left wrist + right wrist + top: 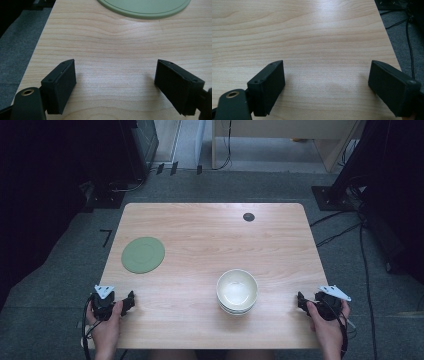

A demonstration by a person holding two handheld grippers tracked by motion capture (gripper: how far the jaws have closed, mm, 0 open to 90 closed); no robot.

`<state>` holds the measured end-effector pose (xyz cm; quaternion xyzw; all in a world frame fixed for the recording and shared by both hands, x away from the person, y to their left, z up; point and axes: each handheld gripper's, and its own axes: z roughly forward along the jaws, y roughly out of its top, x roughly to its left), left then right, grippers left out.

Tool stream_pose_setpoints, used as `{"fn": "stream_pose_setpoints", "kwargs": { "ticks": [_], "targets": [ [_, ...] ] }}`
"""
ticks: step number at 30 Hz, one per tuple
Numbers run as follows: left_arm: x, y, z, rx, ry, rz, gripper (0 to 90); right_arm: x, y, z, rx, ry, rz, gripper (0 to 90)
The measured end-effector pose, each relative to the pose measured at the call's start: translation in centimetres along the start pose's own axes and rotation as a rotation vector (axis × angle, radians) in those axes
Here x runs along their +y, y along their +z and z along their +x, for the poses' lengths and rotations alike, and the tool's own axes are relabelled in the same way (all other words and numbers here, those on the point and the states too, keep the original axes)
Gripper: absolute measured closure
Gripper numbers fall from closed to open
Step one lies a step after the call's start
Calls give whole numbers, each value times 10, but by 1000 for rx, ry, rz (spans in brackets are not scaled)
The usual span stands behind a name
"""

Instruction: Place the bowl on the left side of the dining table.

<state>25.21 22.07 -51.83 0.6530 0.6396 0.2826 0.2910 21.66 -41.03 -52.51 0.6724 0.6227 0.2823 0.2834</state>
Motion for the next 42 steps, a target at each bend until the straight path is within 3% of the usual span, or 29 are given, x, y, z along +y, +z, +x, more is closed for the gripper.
{"fn": "stream_pose_setpoints", "kwargs": {
  "ticks": [11,18,24,34,36,42],
  "targets": [
    [0,0,0,-1,0,0,174,0,0,0,1,0,0,135],
    [0,0,0,-1,0,0,174,2,-2,-1,40,68,-16,136],
    [1,0,-2,14,-10,-3,155,9,-8,8,50,66,-51,137],
    [6,-8,-10,-20,-44,-55,155,24,-24,26,97,70,-109,147],
    [8,-10,-14,-43,-51,-71,155,28,-28,32,102,59,-122,150],
    [13,-14,-24,-81,-38,-83,155,34,-37,42,141,71,-146,150]
  ]
}}
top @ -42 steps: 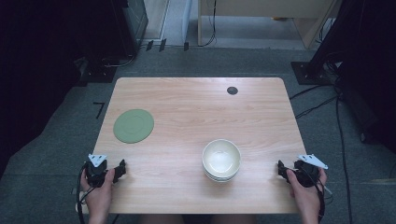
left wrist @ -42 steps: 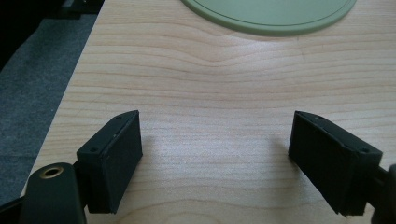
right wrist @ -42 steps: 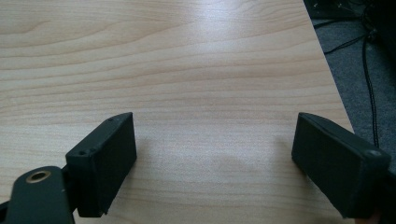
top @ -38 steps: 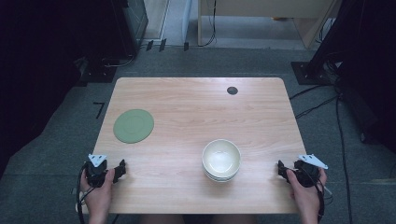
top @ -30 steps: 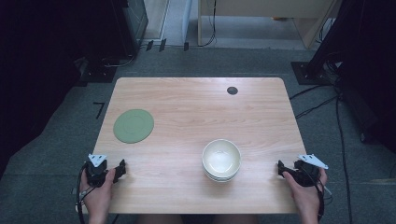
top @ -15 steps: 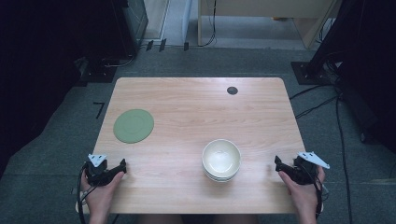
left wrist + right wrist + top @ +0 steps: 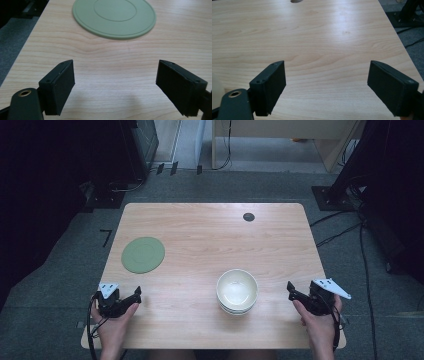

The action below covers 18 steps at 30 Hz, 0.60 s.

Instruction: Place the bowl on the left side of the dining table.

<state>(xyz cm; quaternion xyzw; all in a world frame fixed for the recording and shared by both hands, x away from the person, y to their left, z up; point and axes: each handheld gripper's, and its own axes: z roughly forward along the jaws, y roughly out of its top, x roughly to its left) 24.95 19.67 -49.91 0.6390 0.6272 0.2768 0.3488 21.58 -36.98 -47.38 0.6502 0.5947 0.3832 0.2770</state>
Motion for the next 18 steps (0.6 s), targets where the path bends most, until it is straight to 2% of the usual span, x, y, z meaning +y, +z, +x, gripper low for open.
{"fn": "stream_pose_setpoints", "kwargs": {
  "ticks": [4,6,12,15,18],
  "targets": [
    [2,-2,-5,-33,-5,-3,155,3,-4,9,13,-18,-21,150],
    [3,-4,-11,-62,9,-6,156,7,-7,19,26,-36,-34,149],
    [6,-7,-23,-90,36,-9,156,11,-12,32,68,-38,-55,184],
    [8,-9,-29,-108,35,-17,156,13,-15,44,103,-52,-51,230],
    [10,-12,-37,-130,38,-23,156,15,-17,49,144,-36,-50,346]
  ]
}}
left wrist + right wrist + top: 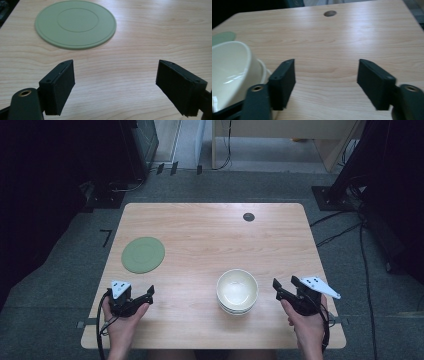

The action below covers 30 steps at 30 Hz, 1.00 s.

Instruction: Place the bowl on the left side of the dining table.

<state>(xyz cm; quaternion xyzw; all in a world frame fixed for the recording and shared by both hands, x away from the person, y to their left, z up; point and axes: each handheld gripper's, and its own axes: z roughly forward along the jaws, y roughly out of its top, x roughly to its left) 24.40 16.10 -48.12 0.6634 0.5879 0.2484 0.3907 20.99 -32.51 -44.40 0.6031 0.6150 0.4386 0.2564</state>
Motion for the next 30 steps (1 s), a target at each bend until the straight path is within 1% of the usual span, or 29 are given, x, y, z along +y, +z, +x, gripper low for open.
{"fn": "stream_pose_setpoints", "kwargs": {
  "ticks": [1,3,5,6,7,8,9,11,12,13,14,16,17,19,20,21,22,23,24,26,28,30],
  "targets": [
    [1,0,-2,-5,2,0,156,1,0,2,12,-2,-4,357],
    [2,0,-5,-7,3,0,157,2,0,8,8,-21,-10,361],
    [5,-2,-11,-19,7,-6,157,3,-1,14,29,-14,-15,382],
    [6,-2,-13,-22,10,-8,157,3,-1,16,40,-6,-30,409],
    [6,-2,-13,-22,10,-8,157,3,-1,16,40,-6,-30,409],
    [8,-4,-16,-31,12,-11,157,5,0,20,84,37,6,423],
    [9,-4,-18,-35,13,-12,157,7,1,21,92,41,23,425],
    [10,-5,-20,-41,18,-14,156,8,2,23,96,38,25,443],
    [12,-6,-24,-49,25,-16,157,9,2,27,84,32,10,469],
    [13,-6,-26,-54,31,-16,157,10,2,29,84,35,5,478],
    [13,-6,-26,-54,31,-16,157,10,2,29,84,35,5,478],
    [16,-6,-33,-69,34,-21,157,13,4,33,91,40,2,482],
    [16,-6,-33,-69,34,-21,157,13,4,33,91,40,2,482],
    [18,-6,-39,-78,43,-25,157,14,5,37,88,27,5,490],
    [20,-6,-45,-90,54,-26,157,15,6,41,88,18,4,490],
    [20,-6,-45,-90,54,-26,157,15,6,41,88,18,4,490],
    [23,-5,-51,-101,64,-29,157,16,7,45,117,7,12,490],
    [23,-5,-51,-101,64,-29,157,16,7,45,117,7,12,490],
    [24,-5,-58,-112,68,-33,157,15,8,50,138,-6,25,493],
    [26,-4,-64,-122,76,-35,157,14,11,55,146,-24,41,524],
    [27,-3,-70,-132,85,-33,157,12,14,59,136,-43,67,567],
    [27,-2,-75,-140,92,-35,157,11,17,61,133,-50,79,616]
  ]
}}
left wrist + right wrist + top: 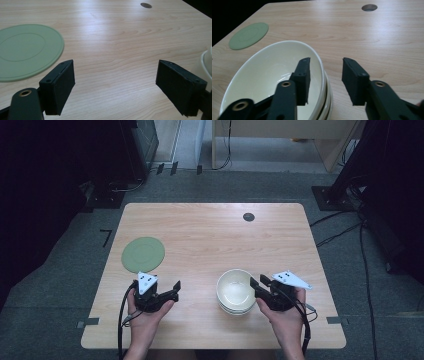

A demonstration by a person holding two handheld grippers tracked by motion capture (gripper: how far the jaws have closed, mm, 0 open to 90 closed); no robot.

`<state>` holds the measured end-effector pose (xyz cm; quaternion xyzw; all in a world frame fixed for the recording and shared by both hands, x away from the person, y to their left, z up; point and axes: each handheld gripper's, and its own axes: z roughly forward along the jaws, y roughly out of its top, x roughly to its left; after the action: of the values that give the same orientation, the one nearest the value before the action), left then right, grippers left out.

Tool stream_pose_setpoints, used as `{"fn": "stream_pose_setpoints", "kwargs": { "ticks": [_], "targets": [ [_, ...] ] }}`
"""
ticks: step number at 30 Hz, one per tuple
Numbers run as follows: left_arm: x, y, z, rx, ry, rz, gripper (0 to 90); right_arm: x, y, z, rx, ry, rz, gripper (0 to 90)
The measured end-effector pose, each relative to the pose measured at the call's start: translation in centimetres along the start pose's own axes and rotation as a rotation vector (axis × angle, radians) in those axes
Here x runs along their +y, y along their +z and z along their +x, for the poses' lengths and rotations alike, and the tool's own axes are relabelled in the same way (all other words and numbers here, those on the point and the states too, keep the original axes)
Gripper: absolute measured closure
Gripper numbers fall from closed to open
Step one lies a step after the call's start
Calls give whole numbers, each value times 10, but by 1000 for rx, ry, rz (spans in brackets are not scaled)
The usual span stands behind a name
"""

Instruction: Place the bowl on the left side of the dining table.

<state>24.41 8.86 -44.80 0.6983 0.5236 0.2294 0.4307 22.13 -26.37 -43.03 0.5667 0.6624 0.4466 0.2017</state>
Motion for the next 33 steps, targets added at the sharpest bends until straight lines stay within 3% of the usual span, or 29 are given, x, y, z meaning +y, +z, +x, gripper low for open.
{"fn": "stream_pose_setpoints", "kwargs": {
  "ticks": [12,13,17,19,22,24,25,27,28,29,30,31,33],
  "targets": [
    [3,4,-14,-25,22,4,159,-4,13,8,-64,-22,61,748],
    [3,5,-15,-26,22,4,160,-6,16,10,-65,-43,68,795],
    [3,5,-16,-28,21,7,161,-8,18,14,-104,-117,62,833],
    [3,5,-16,-27,20,6,161,-9,17,15,-108,-124,57,835],
    [3,5,-16,-31,16,4,161,-12,19,15,-104,-171,9,839],
    [3,6,-17,-34,20,9,161,-12,16,14,-70,-179,-52,848],
    [3,6,-17,-34,20,9,162,-12,16,14,-70,-179,-52,848],
    [2,6,-19,-36,22,10,162,-13,16,21,-108,-263,-81,848],
    [2,6,-20,-38,23,8,161,-14,16,21,-106,-304,-115,849],
    [2,6,-20,-38,23,8,161,-14,16,21,-106,-304,-115,849],
    [3,6,-20,-40,26,6,162,-18,16,22,-111,-376,-177,850],
    [2,6,-20,-39,27,7,161,-21,16,21,-110,-393,-200,850],
    [2,7,-20,-39,26,10,161,-21,16,19,-98,-354,-202,848]
  ]
}}
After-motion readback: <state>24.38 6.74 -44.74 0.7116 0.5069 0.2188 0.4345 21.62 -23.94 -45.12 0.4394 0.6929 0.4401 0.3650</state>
